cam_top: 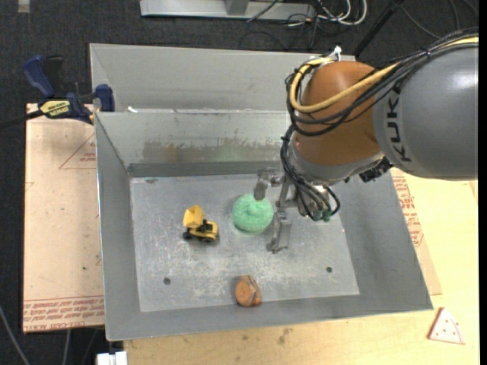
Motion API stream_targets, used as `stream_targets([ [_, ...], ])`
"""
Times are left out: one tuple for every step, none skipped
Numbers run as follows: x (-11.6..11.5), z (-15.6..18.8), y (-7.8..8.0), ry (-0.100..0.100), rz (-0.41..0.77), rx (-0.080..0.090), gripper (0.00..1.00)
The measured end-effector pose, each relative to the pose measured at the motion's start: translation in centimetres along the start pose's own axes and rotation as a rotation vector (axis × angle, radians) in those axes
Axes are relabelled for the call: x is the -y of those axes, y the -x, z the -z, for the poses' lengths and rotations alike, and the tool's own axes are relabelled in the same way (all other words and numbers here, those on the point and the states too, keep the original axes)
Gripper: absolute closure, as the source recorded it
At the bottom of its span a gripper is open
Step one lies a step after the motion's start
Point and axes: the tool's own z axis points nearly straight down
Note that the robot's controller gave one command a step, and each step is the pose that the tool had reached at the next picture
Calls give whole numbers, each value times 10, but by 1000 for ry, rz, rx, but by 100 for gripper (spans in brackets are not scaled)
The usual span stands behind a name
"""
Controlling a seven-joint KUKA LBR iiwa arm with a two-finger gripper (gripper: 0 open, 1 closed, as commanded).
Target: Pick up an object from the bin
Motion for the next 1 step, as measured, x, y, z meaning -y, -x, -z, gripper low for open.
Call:
stream_targets([
  [0,5,2,0,-1,8,0],
])
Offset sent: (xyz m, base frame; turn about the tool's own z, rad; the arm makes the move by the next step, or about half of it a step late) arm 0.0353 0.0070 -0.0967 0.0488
